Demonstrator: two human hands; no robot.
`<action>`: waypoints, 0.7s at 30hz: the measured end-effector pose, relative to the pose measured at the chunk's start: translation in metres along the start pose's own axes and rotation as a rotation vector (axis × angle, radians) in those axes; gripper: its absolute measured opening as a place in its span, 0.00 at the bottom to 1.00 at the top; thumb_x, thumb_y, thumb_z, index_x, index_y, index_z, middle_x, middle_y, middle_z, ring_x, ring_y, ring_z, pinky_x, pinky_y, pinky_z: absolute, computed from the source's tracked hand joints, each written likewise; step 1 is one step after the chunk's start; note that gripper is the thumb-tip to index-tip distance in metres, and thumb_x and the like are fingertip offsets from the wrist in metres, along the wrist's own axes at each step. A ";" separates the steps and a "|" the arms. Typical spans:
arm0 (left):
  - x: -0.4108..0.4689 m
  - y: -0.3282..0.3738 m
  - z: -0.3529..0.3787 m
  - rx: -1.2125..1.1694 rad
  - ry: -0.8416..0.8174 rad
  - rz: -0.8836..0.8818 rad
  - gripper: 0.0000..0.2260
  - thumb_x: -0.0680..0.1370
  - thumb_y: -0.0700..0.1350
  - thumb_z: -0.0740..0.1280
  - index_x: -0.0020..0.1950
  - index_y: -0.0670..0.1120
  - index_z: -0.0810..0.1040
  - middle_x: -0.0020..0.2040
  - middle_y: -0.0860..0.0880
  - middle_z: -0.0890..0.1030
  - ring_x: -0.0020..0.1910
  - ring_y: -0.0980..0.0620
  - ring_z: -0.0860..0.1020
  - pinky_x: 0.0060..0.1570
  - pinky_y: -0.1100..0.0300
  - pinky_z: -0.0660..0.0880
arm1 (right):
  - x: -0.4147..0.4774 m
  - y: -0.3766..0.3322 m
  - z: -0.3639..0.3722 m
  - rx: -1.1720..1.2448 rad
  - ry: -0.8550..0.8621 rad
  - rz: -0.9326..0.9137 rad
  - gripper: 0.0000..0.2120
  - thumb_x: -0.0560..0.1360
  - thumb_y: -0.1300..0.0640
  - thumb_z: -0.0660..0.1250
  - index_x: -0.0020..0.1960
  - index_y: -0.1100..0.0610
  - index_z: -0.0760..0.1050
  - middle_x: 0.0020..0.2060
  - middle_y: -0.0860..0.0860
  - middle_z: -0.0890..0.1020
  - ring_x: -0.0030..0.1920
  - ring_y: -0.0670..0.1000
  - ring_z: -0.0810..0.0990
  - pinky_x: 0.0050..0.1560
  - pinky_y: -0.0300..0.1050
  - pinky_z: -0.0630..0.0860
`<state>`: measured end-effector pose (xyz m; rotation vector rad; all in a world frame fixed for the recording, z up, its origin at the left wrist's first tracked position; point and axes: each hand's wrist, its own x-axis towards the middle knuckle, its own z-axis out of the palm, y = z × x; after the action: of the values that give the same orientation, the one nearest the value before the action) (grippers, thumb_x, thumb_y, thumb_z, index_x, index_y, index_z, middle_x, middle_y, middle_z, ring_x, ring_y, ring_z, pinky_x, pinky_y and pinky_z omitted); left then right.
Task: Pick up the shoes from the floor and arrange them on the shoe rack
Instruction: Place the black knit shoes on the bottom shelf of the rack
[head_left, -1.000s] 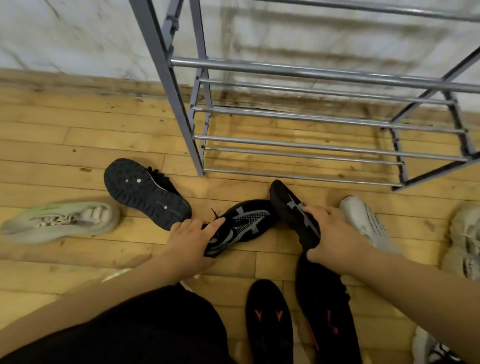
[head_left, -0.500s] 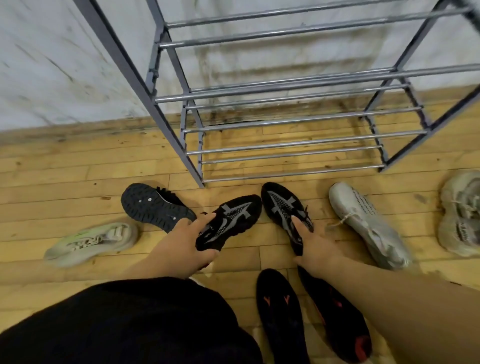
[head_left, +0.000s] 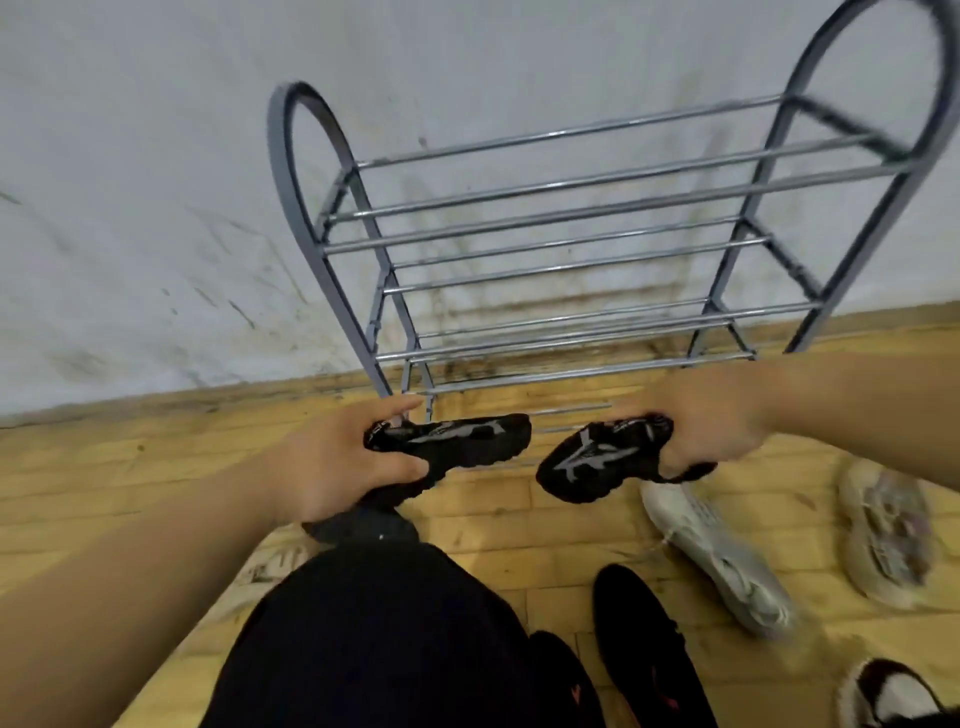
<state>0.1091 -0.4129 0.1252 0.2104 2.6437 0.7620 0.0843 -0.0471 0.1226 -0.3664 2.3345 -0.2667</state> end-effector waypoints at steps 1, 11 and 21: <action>-0.010 0.022 -0.012 -0.010 0.049 0.021 0.30 0.74 0.60 0.74 0.73 0.72 0.67 0.65 0.58 0.78 0.50 0.50 0.81 0.52 0.55 0.78 | -0.027 -0.003 -0.019 0.030 0.069 -0.007 0.30 0.75 0.50 0.74 0.69 0.28 0.65 0.49 0.41 0.80 0.42 0.43 0.80 0.42 0.39 0.78; -0.043 0.189 -0.039 -0.344 0.464 0.287 0.30 0.75 0.58 0.74 0.75 0.66 0.68 0.63 0.58 0.78 0.52 0.57 0.83 0.53 0.60 0.81 | -0.161 0.033 -0.042 0.502 0.788 -0.135 0.30 0.74 0.49 0.76 0.67 0.24 0.70 0.58 0.38 0.81 0.49 0.53 0.86 0.54 0.56 0.82; 0.010 0.224 -0.004 -0.826 0.752 0.271 0.34 0.73 0.55 0.77 0.76 0.63 0.66 0.57 0.65 0.77 0.57 0.58 0.80 0.61 0.52 0.79 | -0.136 0.028 -0.048 0.705 1.215 -0.190 0.30 0.77 0.52 0.73 0.74 0.32 0.67 0.60 0.36 0.78 0.54 0.33 0.78 0.46 0.26 0.71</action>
<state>0.1067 -0.2241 0.2459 0.0459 2.6423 2.3019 0.1377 0.0292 0.2362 -0.0338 3.0586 -1.7423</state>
